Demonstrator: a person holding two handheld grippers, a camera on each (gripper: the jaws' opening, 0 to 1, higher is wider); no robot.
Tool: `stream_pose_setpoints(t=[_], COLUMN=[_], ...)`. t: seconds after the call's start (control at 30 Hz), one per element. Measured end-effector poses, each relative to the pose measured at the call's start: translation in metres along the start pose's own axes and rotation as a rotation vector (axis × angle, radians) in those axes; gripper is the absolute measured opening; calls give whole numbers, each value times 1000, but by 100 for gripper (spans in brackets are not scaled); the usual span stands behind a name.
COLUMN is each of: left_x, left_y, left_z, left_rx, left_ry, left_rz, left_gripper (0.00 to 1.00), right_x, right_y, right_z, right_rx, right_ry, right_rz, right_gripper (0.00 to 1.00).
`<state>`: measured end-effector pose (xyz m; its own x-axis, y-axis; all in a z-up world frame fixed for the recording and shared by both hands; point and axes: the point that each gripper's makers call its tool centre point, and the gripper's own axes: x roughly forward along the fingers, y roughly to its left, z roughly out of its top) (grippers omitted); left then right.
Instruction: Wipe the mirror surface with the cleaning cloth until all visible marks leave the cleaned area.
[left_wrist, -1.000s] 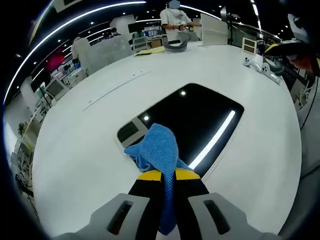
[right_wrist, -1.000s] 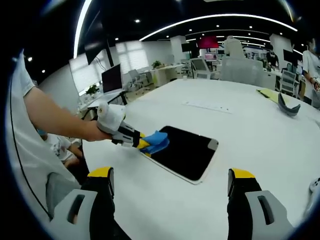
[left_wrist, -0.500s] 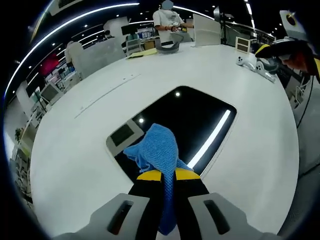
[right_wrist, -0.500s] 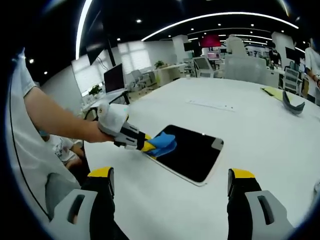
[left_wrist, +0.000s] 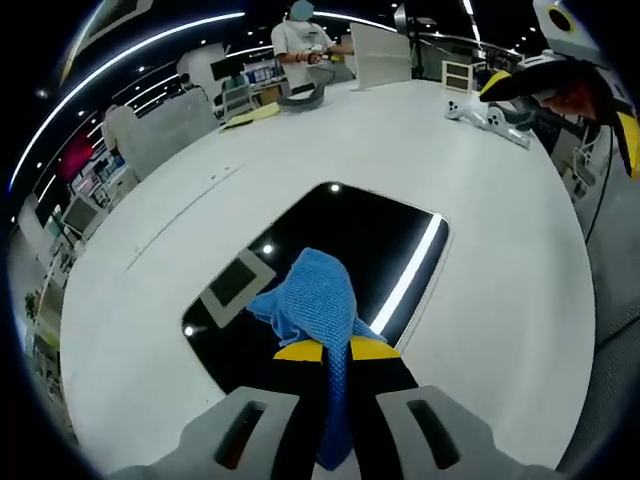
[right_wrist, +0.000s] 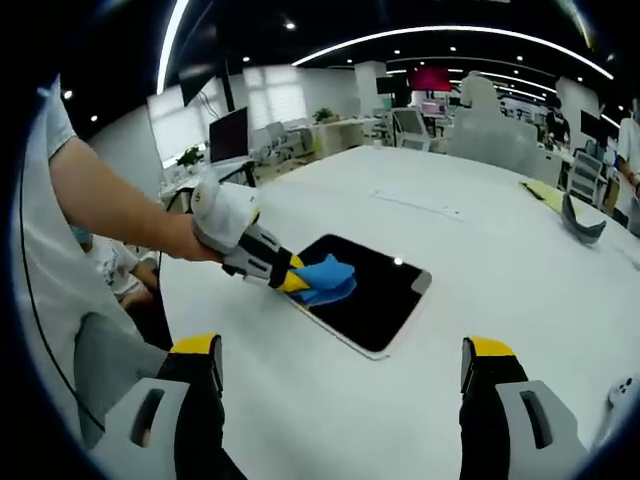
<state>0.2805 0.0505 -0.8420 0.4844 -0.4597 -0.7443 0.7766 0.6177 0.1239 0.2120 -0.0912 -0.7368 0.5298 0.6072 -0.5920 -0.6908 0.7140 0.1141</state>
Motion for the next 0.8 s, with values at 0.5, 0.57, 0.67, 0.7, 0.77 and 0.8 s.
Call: stream_pose_setpoints(t=[0.5,0.57,0.67,0.7,0.77,0.8], left_x=[18,20,24,24,26,28], left_y=[-22,-25,-30,-31,-34,-36], left_z=[24,27,32,32,36,37], left_rx=[56,60,68,73,82,91], left_ry=[-6,-6,-5,-5,-5,-6], left_rz=[-38,-43,-49,-51,-57,-61], left_gripper=[4,4,4,4,4,4], right_x=[-1,0,0,1,1,1], right_y=[-2,-3,-1,-1,-1,-2], right_z=[-10,-13,-15,-16,-18,-19], right_rx=[34,41,49,50,55,58], right_ry=[-8,-5,-8,-7,-6,-7], right_rz=[13,10,15,16,16,18], right_gripper=[100,100,100,100,100,100])
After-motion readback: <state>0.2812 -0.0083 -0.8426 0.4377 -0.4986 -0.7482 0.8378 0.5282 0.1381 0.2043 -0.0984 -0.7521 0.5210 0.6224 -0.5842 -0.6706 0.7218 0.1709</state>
